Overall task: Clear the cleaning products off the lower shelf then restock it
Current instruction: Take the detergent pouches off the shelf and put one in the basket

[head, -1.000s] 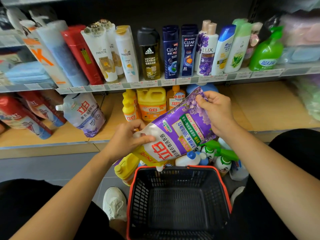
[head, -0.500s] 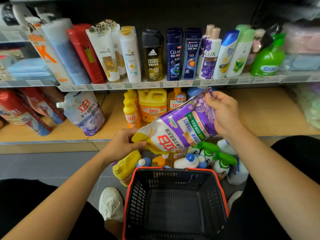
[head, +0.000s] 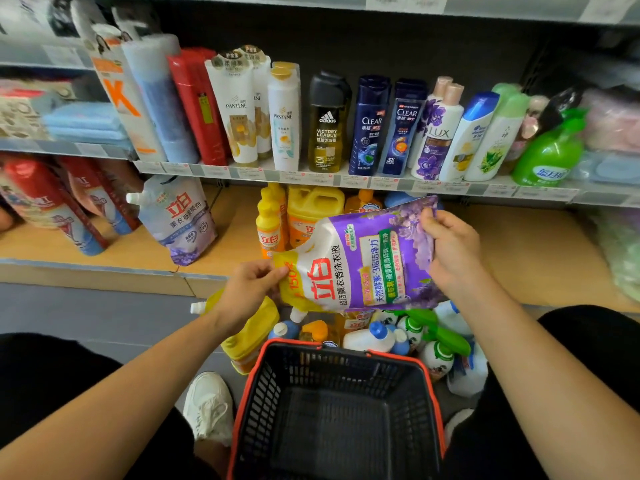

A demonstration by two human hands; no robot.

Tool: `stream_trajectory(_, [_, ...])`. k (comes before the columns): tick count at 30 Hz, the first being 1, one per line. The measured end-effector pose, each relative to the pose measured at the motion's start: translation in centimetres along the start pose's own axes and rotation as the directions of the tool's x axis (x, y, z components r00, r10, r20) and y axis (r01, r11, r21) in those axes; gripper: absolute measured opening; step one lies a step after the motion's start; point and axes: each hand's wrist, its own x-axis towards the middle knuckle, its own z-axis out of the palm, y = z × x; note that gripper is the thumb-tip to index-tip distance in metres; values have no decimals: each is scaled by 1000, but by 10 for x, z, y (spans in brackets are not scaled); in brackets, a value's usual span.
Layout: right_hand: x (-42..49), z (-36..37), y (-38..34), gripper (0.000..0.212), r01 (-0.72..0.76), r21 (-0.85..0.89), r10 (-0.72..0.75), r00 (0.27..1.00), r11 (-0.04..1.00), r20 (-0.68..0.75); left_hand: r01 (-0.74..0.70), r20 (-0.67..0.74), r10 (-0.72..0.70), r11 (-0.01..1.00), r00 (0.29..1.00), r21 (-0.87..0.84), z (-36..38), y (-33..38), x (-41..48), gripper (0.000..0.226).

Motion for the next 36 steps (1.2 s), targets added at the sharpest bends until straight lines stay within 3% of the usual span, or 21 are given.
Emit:
stream_trajectory(7, [5,4,24,22,-20,-162,16,1000,987,-26,-168,-188,157,985,969,-45,-19,37,6,21])
stream_trajectory(11, [3,13,48,15,-182,-188,190,981,965,26,-245,-251,235,969,939,-9,-33,67,9,21])
stream_trajectory(14, [0,22,60,4,-238,-247,270,957,939,104,-275,-254,297,954,921,117,-48,86,8,21])
stream_trajectory(18, [-11,41,74,14,-145,-432,273,929,890,251,-266,-253,325,933,911,241,-63,91,3,22])
stream_trajectory(22, [-19,68,94,30,206,-650,148,883,732,446,-225,-297,324,920,898,321,-76,92,1,19])
stream_trajectory(25, [-18,97,96,63,281,-633,143,834,721,533,-190,-349,322,912,880,363,-91,99,5,20])
stream_trajectory(27, [-15,121,98,73,349,-595,138,772,724,621,-175,-376,333,901,865,396,-102,105,9,19])
stream_trajectory(30, [-8,160,104,70,394,-566,144,716,724,683,-168,-340,376,844,862,509,-119,109,17,20])
stream_trajectory(36, [13,216,119,72,408,-590,151,720,697,677,-141,-210,435,647,876,749,-163,100,51,19])
